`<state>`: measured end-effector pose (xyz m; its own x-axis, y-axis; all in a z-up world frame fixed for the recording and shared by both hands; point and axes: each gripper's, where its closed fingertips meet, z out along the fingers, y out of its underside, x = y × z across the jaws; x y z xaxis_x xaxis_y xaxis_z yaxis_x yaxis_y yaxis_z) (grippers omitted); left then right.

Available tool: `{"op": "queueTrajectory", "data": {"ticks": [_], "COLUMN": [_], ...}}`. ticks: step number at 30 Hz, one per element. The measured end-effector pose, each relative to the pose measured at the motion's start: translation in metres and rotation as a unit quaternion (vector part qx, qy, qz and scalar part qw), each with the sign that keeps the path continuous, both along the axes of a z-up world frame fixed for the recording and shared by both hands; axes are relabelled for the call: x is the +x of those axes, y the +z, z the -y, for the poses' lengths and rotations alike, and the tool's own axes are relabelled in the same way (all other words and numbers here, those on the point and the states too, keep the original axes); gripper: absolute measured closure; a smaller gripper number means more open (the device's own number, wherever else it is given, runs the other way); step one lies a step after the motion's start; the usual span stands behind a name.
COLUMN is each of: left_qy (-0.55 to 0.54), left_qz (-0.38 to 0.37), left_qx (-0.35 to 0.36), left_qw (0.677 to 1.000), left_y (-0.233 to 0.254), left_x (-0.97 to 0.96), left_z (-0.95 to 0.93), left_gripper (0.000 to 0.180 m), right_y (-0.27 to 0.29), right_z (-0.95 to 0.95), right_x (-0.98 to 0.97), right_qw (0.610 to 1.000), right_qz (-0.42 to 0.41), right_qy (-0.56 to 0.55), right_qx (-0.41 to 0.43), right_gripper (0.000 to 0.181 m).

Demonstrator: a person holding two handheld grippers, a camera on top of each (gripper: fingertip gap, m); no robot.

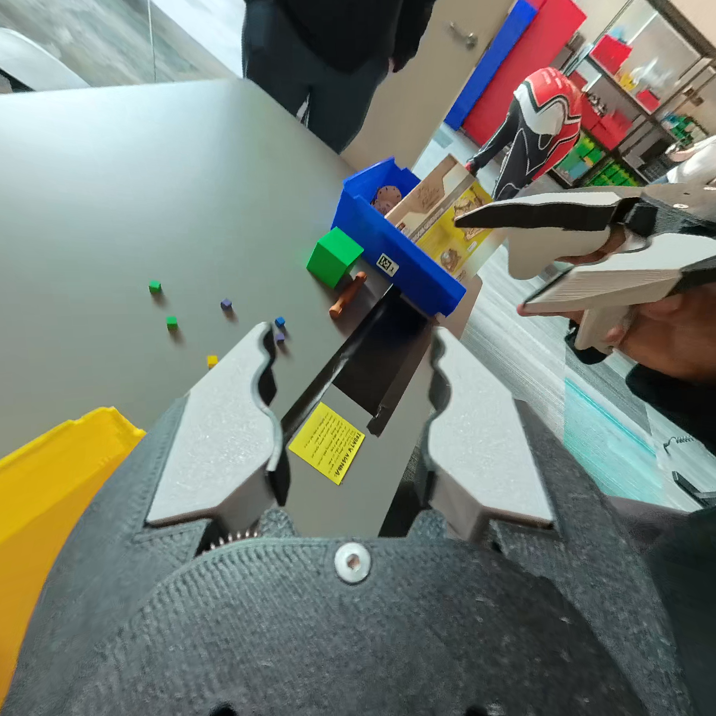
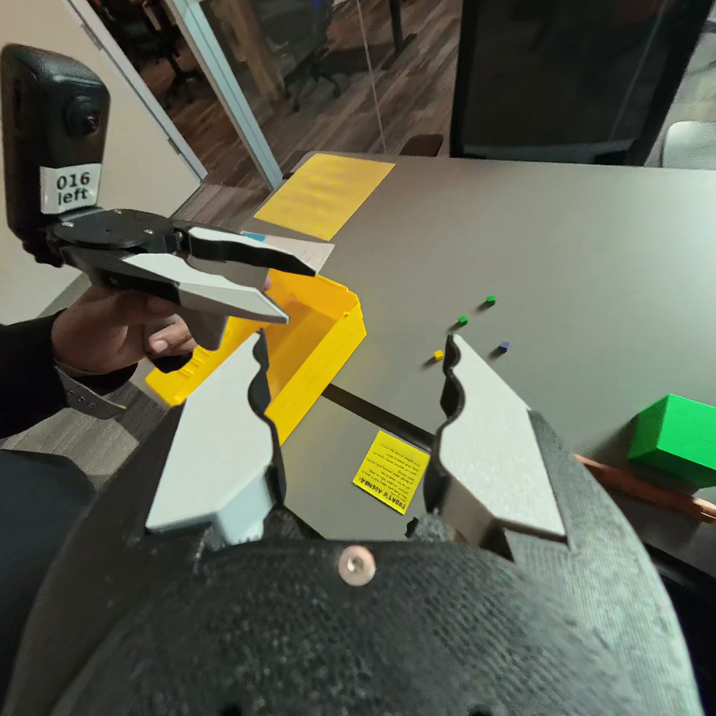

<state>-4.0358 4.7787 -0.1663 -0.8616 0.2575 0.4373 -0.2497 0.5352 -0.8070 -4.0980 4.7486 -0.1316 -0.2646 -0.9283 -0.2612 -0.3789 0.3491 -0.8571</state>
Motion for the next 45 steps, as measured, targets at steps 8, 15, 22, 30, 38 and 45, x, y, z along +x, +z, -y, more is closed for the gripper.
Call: {"op": "queueTrajectory", "data": {"ticks": [8, 15, 22, 30, 38, 45], "left_qy": [0.119, 0.181, 0.17, 0.157, 0.178, 0.153], "left_qz": [0.002, 0.043, 0.068, 0.123, 0.174, 0.16], "left_qx": [-0.019, 0.065, 0.128, 0.216, 0.31, 0.276], "left_qw": [0.993, 0.98, 0.975, 0.956, 0.917, 0.935], "left_y": [0.012, -0.036, -0.093, -0.182, -0.254, -0.259], "left_x": [0.025, -0.021, -0.064, -0.009, 0.044, 0.041], "left_z": [-0.018, -0.028, -0.005, 0.059, 0.1, 0.108], "left_gripper": [0.18, 0.173, 0.134, 0.131, 0.142, 0.172], "right_y": [0.038, -0.058, -0.087, -0.105, -0.128, -0.148], "right_z": [0.023, -0.01, -0.004, 0.021, 0.025, 0.029], "right_x": [-0.033, -0.069, -0.08, -0.066, -0.07, -0.052], "right_qw": [0.985, 0.994, 0.99, 0.985, 0.988, 0.986], "right_qz": [0.163, -0.018, -0.065, -0.123, -0.147, -0.157], "right_qy": [0.018, 0.101, 0.11, 0.078, 0.025, 0.054], "right_qx": [0.059, -0.026, -0.064, -0.095, -0.03, -0.009], "right_gripper": [0.116, 0.132, 0.16, 0.17, 0.167, 0.166]}}
